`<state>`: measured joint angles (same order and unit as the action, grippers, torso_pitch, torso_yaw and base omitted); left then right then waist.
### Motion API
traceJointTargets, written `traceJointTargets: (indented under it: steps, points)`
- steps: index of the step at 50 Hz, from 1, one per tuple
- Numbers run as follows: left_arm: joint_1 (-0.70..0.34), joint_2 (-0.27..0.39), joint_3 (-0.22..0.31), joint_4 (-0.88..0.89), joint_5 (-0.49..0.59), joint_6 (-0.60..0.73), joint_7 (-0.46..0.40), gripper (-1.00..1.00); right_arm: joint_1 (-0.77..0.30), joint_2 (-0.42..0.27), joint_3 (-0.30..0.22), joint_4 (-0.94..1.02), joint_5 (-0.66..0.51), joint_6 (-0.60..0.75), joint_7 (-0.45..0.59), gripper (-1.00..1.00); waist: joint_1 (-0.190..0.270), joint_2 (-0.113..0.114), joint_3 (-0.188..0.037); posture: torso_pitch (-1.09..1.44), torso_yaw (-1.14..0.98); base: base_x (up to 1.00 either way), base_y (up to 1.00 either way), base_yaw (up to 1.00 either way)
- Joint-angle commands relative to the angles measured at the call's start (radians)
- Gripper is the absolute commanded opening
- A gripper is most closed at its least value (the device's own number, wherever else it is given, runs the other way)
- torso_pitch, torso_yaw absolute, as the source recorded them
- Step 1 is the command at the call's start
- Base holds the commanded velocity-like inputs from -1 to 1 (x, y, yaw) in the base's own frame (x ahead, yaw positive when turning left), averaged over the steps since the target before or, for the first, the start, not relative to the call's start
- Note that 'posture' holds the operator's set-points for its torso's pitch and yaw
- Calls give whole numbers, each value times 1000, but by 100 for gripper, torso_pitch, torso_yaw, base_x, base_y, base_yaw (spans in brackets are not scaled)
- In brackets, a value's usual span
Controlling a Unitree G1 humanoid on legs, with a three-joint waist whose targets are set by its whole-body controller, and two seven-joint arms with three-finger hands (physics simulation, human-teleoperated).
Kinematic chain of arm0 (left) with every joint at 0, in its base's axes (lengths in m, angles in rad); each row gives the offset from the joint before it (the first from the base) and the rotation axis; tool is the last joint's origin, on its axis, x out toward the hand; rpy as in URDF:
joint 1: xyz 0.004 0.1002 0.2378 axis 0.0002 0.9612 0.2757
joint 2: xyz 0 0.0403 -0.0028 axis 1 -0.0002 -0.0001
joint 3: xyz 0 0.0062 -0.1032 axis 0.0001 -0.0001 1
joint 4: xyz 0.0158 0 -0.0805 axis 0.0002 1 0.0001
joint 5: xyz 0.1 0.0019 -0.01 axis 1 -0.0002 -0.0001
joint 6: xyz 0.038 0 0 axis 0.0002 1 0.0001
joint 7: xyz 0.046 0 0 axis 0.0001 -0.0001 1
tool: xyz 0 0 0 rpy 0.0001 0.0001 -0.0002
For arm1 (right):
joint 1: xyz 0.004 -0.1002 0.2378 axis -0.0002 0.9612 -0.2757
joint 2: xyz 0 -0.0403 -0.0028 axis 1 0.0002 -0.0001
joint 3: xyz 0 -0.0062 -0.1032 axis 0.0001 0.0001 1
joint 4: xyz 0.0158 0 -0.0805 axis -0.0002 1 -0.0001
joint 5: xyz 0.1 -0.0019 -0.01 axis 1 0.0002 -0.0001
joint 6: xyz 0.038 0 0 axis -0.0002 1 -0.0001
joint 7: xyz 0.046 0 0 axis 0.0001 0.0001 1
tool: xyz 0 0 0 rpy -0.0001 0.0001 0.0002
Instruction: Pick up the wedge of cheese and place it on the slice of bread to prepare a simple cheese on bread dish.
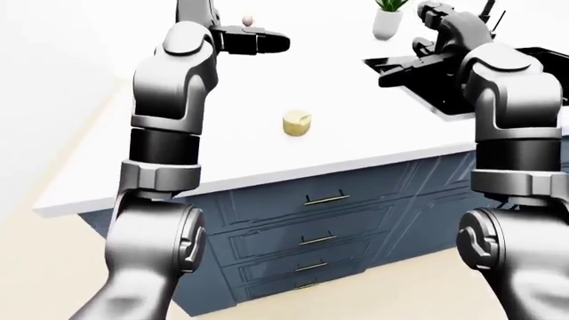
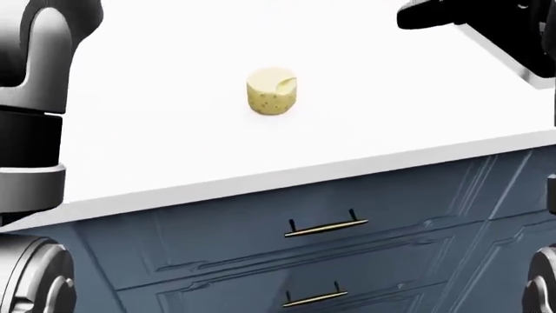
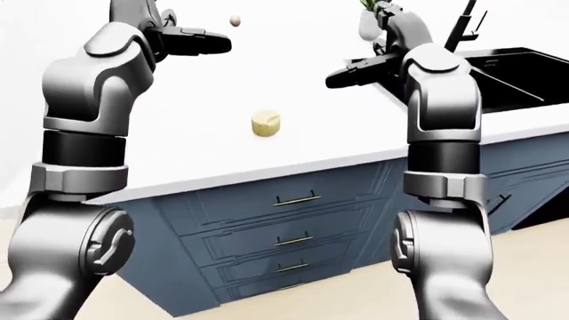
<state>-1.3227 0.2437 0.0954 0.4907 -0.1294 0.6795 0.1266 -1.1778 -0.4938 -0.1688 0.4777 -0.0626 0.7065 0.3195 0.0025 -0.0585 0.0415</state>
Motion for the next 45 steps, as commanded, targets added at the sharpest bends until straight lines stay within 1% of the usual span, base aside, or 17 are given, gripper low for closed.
traceJointTargets:
  steps: [1, 7, 10, 11, 13, 16, 20, 21, 22, 24, 26, 30, 34, 35, 38, 42, 45]
  points:
    - [-47, 23, 20, -40, 9, -34, 8, 100, -51, -6, -1, -45, 5, -34, -1, 100, 11, -5, -39, 0, 0, 21, 2, 0]
    - [-45, 23, 19, -37, 8, -37, 8, 100, -53, -6, 1, -45, 3, -33, 0, 100, 0, 59, -24, 0, 0, 22, 2, 0]
    - [-48, 24, 20, -33, 7, -39, 8, 100, -55, -6, 2, -42, 1, -34, 1, 100, -12, 137, -45, 0, 0, 21, 2, 0]
    - [-49, 24, 20, -34, 7, -38, 8, 100, -54, -7, 2, -43, 1, -33, 2, 100, -7, 105, -38, 0, 0, 21, 2, 0]
    - [-50, 24, 19, -34, 8, -38, 8, 100, -54, -8, 0, -41, 1, -36, 4, 100, -8, 122, -33, 0, 0, 22, 2, 0]
    - [-52, 25, 18, -31, 9, -39, 8, 100, -53, -8, 0, -44, 0, -33, 3, 100, -2, 99, -41, 0, 0, 22, 2, 0]
    - [-59, 26, 19, -27, 9, -38, 7, 100, -55, -12, -1, -48, -1, -32, 7, 100, 5, 62, -28, 0, 0, 22, 2, 0]
    - [-61, 27, 19, -27, 9, -38, 7, 100, -53, -10, -5, -58, 6, -35, 11, 100, 7, 50, -29, 0, 0, 22, 0, 0]
    - [-62, 28, 20, -26, 9, -37, 6, 100, -56, -11, -6, -56, 7, -34, 11, 100, 11, 31, -6, 0, 0, 0, 0, 0]
    - [-62, 29, 20, -25, 10, -38, 6, 100, -57, -12, -5, -53, 8, -36, 10, 100, 13, -12, -27, 0, 0, 0, 0, 0]
    - [-62, 29, 21, -24, 9, -39, 7, 100, -60, -12, -5, -52, 9, -38, 9, 100, 16, 12, -11, 0, 0, 0, 0, 0]
    - [-57, 30, 21, -27, 9, -40, 6, 100, -54, -11, -3, -57, 12, -39, 10, 100, 10, 9, -11, 0, 0, 0, 0, 0]
    - [-57, 31, 21, -23, 10, -42, 6, 100, -45, -8, -6, -69, 18, -40, 15, 100, 2, 63, 3, 0, 0, 0, 0, 0]
    - [-58, 31, 21, -24, 10, -42, 6, 100, -48, -8, -7, -70, 22, -35, 17, 100, -3, 46, 0, 0, 0, 0, 0, 0]
    - [-62, 35, 22, -17, 11, -45, 4, 100, -73, -30, 4, -50, 8, -71, 23, 100, -4, 42, -19, 0, 0, 0, 0, 0]
    - [-62, 40, 22, -6, 15, -54, 1, 100, -114, -63, 38, -16, -46, -117, 102, 100, -1, 38, -19, 0, 0, 0, 0, 0]
    - [-63, 40, 23, -8, 16, -52, 1, 100, -144, -57, 11, 27, -53, -204, 111, 100, -1, 37, -19, 0, 0, 0, 0, 0]
